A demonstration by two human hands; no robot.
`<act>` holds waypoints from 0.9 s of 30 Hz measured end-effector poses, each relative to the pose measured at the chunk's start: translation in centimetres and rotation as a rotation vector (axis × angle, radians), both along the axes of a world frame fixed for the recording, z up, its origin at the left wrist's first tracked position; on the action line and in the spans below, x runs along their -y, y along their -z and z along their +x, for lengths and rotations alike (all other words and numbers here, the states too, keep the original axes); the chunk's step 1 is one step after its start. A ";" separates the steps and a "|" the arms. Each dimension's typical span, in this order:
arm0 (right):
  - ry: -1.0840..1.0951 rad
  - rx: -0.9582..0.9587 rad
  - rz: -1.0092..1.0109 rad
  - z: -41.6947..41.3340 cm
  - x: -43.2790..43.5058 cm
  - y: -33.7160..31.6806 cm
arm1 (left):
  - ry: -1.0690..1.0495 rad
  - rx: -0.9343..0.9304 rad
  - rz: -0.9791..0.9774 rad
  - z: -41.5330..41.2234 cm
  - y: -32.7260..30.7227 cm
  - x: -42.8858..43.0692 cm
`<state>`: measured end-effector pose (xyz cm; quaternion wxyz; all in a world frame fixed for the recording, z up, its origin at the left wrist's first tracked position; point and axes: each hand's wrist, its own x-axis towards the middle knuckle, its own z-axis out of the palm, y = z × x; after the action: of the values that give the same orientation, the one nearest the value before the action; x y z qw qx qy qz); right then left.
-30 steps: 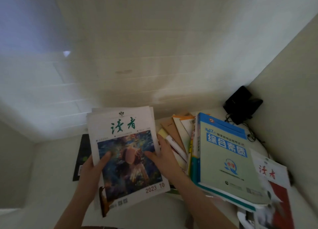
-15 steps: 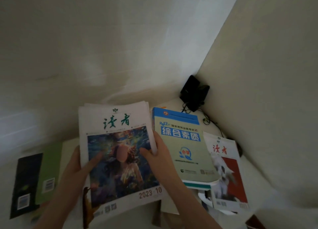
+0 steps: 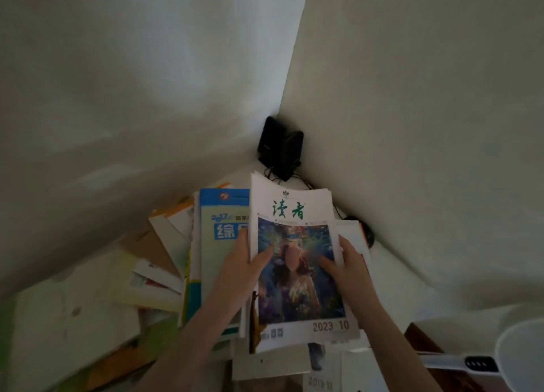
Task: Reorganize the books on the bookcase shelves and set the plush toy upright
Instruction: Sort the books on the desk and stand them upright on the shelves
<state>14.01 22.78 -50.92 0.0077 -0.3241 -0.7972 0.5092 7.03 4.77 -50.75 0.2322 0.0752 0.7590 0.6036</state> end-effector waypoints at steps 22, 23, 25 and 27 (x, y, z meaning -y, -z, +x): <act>0.061 0.370 -0.006 5.1 -14.5 9.1 | 0.420 -0.655 -1.091 5.8 5.8 -15.6; 0.060 0.390 -0.015 5.0 -14.6 9.2 | 0.372 -0.655 -1.047 5.9 6.2 -16.0; 0.055 0.400 -0.019 4.8 -14.6 9.4 | 0.318 -0.516 -0.916 5.4 6.1 -16.7; 0.092 0.399 -0.041 4.8 -14.8 9.5 | 0.415 -0.273 -0.772 4.6 5.6 -17.3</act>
<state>18.84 37.55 -60.42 -0.1339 -0.4547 -0.7568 0.4502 11.59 22.03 -56.33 0.2572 0.2123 0.9208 0.2020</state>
